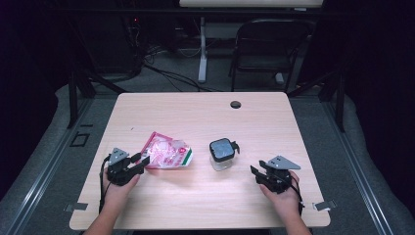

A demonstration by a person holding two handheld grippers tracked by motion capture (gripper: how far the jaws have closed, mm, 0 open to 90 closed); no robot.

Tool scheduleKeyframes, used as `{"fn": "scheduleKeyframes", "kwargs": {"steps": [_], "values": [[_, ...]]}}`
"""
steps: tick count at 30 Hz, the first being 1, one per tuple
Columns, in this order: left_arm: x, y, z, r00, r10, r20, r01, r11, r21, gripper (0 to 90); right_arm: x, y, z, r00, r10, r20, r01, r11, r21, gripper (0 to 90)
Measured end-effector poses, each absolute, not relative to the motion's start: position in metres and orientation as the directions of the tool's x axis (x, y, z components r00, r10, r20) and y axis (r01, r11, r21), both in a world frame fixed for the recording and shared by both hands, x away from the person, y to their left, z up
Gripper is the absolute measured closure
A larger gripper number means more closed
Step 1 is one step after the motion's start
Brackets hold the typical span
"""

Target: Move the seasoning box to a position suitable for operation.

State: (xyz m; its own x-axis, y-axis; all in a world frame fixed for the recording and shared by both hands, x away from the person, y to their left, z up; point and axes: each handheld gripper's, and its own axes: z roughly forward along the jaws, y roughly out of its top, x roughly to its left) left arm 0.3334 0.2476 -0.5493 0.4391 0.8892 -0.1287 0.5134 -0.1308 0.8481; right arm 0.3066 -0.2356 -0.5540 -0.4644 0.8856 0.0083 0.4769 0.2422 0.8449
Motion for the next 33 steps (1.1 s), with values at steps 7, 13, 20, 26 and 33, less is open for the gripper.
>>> {"fn": "scheduleKeyframes", "kwargs": {"steps": [7, 13, 20, 26, 33], "values": [[0.335, 0.245, -0.552, 0.463, 0.877, -0.126, 0.523, -0.157, 0.838, 63.1, 0.306, -0.234, -0.549, -0.470, 0.882, -0.025, 0.435, 0.256, 0.863, 54.5], [0.331, 0.246, -0.549, 0.475, 0.871, -0.125, 0.508, -0.155, 0.847, 63.8, 0.309, -0.228, -0.550, -0.447, 0.894, -0.017, 0.463, 0.248, 0.851, 52.6], [0.324, 0.245, -0.546, 0.472, 0.875, -0.109, 0.494, -0.160, 0.855, 61.7, 0.314, -0.217, -0.541, -0.472, 0.881, -0.033, 0.450, 0.273, 0.850, 56.8], [0.324, 0.246, -0.547, 0.473, 0.872, -0.124, 0.498, -0.149, 0.855, 62.0, 0.334, -0.203, -0.532, -0.517, 0.853, -0.070, 0.445, 0.338, 0.829, 64.6], [0.324, 0.248, -0.547, 0.466, 0.873, -0.142, 0.496, -0.125, 0.859, 63.5, 0.355, -0.193, -0.550, -0.493, 0.868, -0.060, 0.484, 0.331, 0.810, 68.1]]}}
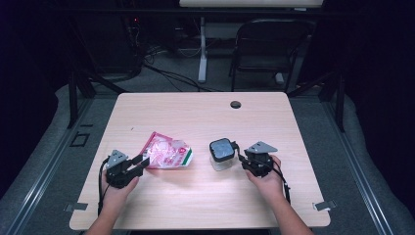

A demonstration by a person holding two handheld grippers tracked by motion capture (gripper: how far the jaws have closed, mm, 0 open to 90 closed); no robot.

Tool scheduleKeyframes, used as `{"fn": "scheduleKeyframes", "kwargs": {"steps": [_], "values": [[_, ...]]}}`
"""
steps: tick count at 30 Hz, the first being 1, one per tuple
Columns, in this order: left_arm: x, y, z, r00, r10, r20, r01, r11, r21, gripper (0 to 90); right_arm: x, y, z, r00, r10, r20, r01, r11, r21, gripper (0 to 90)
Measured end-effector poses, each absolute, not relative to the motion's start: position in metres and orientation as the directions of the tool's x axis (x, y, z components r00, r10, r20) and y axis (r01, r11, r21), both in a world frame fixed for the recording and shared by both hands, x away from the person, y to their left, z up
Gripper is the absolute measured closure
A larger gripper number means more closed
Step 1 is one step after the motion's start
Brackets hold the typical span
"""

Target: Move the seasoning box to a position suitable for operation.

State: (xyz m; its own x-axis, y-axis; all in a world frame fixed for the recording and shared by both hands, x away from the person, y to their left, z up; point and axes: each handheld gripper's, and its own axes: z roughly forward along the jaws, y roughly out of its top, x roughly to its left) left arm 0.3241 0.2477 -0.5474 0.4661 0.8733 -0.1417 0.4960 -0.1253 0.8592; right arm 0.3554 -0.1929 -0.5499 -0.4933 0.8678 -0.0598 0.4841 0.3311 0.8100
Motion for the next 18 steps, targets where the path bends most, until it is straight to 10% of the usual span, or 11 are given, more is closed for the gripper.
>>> {"fn": "scheduleKeyframes", "kwargs": {"steps": [18], "values": [[0.325, 0.247, -0.549, 0.485, 0.858, -0.170, 0.516, -0.124, 0.848, 65.2, 0.379, -0.187, -0.563, -0.491, 0.870, -0.048, 0.486, 0.318, 0.814, 73.8]]}}
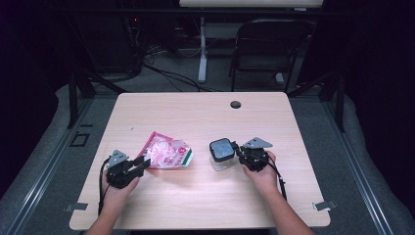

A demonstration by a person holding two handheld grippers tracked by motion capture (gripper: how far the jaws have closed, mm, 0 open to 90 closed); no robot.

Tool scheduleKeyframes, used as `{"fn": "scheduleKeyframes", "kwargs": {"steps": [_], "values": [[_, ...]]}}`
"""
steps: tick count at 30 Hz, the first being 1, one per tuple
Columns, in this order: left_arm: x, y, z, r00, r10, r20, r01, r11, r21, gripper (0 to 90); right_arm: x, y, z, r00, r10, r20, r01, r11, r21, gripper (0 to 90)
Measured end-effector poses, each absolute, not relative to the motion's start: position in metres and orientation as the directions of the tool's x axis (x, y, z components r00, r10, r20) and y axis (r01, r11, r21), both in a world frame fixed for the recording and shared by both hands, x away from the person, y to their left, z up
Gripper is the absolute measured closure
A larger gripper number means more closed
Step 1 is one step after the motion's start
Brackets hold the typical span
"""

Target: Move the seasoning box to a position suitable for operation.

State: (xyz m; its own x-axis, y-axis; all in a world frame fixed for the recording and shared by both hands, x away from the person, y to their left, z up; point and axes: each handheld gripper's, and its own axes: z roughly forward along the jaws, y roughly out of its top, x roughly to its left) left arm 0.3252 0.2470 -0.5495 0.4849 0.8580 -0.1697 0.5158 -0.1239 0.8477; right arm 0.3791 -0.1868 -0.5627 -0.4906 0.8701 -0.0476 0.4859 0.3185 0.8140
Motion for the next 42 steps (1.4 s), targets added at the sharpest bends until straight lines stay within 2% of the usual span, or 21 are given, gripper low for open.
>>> {"fn": "scheduleKeyframes", "kwargs": {"steps": [13, 31, 42], "values": [[0.325, 0.248, -0.550, 0.483, 0.860, -0.163, 0.523, -0.134, 0.842, 64.2, 0.388, -0.171, -0.563, -0.489, 0.868, -0.088, 0.473, 0.349, 0.809, 74.0], [0.325, 0.247, -0.551, 0.476, 0.866, -0.152, 0.520, -0.137, 0.843, 63.3, 0.385, -0.172, -0.560, -0.464, 0.879, -0.108, 0.470, 0.348, 0.811, 84.9], [0.325, 0.246, -0.551, 0.477, 0.867, -0.147, 0.516, -0.141, 0.845, 63.3, 0.381, -0.171, -0.561, -0.451, 0.884, -0.120, 0.459, 0.345, 0.818, 86.2]]}}
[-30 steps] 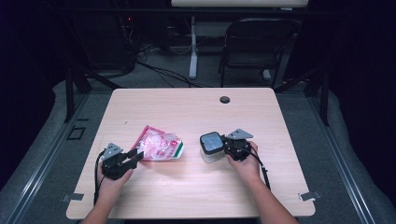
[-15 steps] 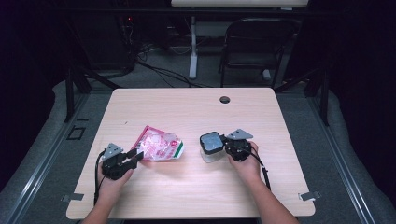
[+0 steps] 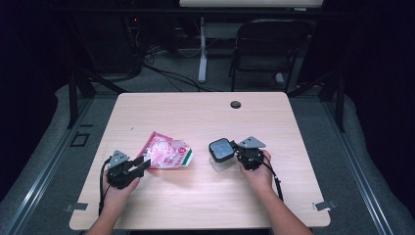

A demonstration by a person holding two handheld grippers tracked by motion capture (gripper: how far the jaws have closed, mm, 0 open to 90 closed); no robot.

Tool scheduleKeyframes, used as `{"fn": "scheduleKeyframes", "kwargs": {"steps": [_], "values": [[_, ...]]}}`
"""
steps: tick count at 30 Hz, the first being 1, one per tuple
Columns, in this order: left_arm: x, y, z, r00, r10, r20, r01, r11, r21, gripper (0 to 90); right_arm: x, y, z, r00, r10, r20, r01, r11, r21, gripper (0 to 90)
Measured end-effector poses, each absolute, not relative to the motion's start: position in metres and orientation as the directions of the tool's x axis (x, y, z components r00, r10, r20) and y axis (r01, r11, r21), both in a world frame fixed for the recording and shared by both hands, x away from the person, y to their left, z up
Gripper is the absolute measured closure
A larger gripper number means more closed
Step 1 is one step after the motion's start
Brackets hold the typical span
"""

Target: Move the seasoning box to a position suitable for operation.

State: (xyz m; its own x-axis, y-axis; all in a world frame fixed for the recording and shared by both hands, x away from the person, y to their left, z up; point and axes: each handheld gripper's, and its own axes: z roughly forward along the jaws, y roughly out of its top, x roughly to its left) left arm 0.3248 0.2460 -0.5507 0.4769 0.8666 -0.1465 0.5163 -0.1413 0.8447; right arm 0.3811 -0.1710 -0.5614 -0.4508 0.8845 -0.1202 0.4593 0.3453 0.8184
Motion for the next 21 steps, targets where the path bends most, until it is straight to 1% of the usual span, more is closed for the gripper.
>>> {"fn": "scheduleKeyframes", "kwargs": {"steps": [3, 6, 10, 15, 21], "values": [[0.324, 0.245, -0.549, 0.480, 0.866, -0.137, 0.516, -0.153, 0.843, 63.3, 0.376, -0.169, -0.562, -0.444, 0.887, -0.130, 0.454, 0.347, 0.821, 86.5], [0.323, 0.243, -0.549, 0.482, 0.866, -0.131, 0.509, -0.155, 0.847, 63.2, 0.373, -0.168, -0.563, -0.427, 0.896, -0.118, 0.456, 0.327, 0.828, 86.5], [0.322, 0.241, -0.548, 0.489, 0.864, -0.119, 0.509, -0.172, 0.843, 63.2, 0.370, -0.168, -0.563, -0.428, 0.896, -0.114, 0.460, 0.325, 0.826, 86.5], [0.320, 0.238, -0.547, 0.497, 0.861, -0.107, 0.491, -0.177, 0.853, 63.2, 0.361, -0.167, -0.564, -0.417, 0.905, -0.081, 0.470, 0.291, 0.833, 86.6], [0.319, 0.233, -0.547, 0.510, 0.853, -0.109, 0.488, -0.183, 0.854, 63.1, 0.351, -0.166, -0.559, -0.429, 0.902, -0.051, 0.476, 0.274, 0.836, 86.7]]}}
